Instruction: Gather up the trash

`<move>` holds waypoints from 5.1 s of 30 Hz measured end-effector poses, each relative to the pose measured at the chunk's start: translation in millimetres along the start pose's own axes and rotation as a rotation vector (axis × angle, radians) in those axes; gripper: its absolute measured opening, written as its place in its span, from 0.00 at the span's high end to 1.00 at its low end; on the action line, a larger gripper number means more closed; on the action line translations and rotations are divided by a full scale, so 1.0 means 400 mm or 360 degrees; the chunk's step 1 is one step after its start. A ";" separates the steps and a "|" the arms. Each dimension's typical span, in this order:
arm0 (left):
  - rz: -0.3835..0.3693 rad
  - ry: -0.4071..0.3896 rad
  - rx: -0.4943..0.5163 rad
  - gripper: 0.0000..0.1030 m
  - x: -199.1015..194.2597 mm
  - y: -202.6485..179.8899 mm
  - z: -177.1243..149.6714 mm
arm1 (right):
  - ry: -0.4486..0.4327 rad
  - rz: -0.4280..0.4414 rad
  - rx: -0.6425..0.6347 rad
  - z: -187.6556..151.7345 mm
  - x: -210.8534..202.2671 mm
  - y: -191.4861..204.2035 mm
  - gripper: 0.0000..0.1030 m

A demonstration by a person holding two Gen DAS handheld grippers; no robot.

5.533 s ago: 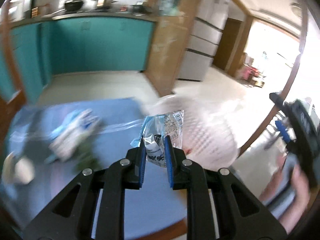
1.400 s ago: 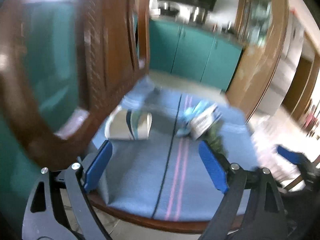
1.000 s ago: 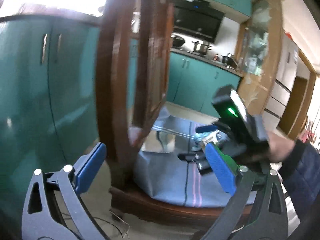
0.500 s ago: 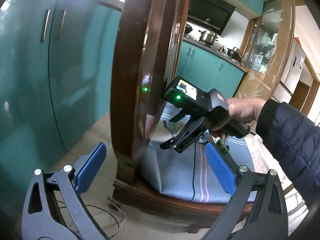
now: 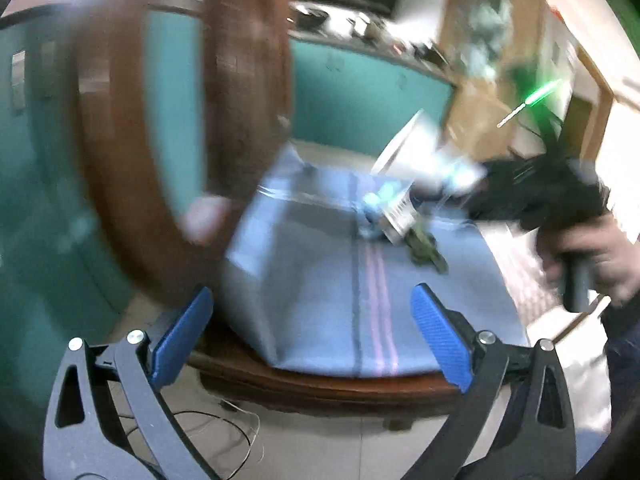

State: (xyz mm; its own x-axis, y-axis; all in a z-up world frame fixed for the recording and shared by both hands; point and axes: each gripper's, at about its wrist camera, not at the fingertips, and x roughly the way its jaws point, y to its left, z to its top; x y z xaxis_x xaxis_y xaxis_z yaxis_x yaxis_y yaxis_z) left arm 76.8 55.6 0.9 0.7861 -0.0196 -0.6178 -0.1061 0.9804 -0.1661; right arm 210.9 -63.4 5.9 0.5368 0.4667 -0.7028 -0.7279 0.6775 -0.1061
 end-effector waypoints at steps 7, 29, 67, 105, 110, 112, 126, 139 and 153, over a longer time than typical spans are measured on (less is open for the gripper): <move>-0.0224 0.0211 0.0117 0.04 0.189 -0.207 0.058 | -0.0718 -0.0227 0.1109 -0.306 -0.304 -0.187 0.32; -0.0261 0.0509 0.0110 0.89 0.525 -0.368 0.118 | -0.0638 -0.0255 0.1032 -0.348 -0.285 -0.258 0.33; -0.0144 -0.0035 0.0128 0.89 0.107 -0.139 0.121 | -0.0370 -0.0430 0.0806 -0.275 -0.175 -0.107 0.33; -0.0630 0.0140 0.0485 0.17 0.327 -0.693 0.162 | -0.1032 -0.0944 0.1893 -0.622 -0.507 -0.486 0.06; -0.0317 0.0038 0.0735 0.17 0.332 -0.516 0.151 | -0.0997 -0.0855 0.1852 -0.591 -0.479 -0.469 0.06; -0.0243 0.0055 0.0783 0.17 0.360 -0.460 0.162 | -0.0975 -0.0812 0.1816 -0.572 -0.465 -0.459 0.06; -0.0236 0.0367 0.0818 0.21 0.592 -0.311 0.201 | -0.0864 -0.0749 0.1650 -0.494 -0.407 -0.419 0.06; -0.0330 0.0444 0.0622 0.61 0.578 -0.260 0.174 | -0.0823 -0.0727 0.1579 -0.459 -0.376 -0.392 0.06; -0.0151 -0.0271 0.0135 0.61 0.085 -0.102 0.198 | -0.0336 -0.0421 0.1194 -0.287 -0.106 -0.245 0.06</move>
State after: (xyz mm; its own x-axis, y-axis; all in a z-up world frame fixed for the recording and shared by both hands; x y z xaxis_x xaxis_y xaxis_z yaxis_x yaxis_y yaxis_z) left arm 156.2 30.5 47.4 0.8824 -0.0863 -0.4625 0.0194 0.9889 -0.1475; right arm 210.5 -214.8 -34.6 0.7740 0.2847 -0.5656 -0.1276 0.9451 0.3010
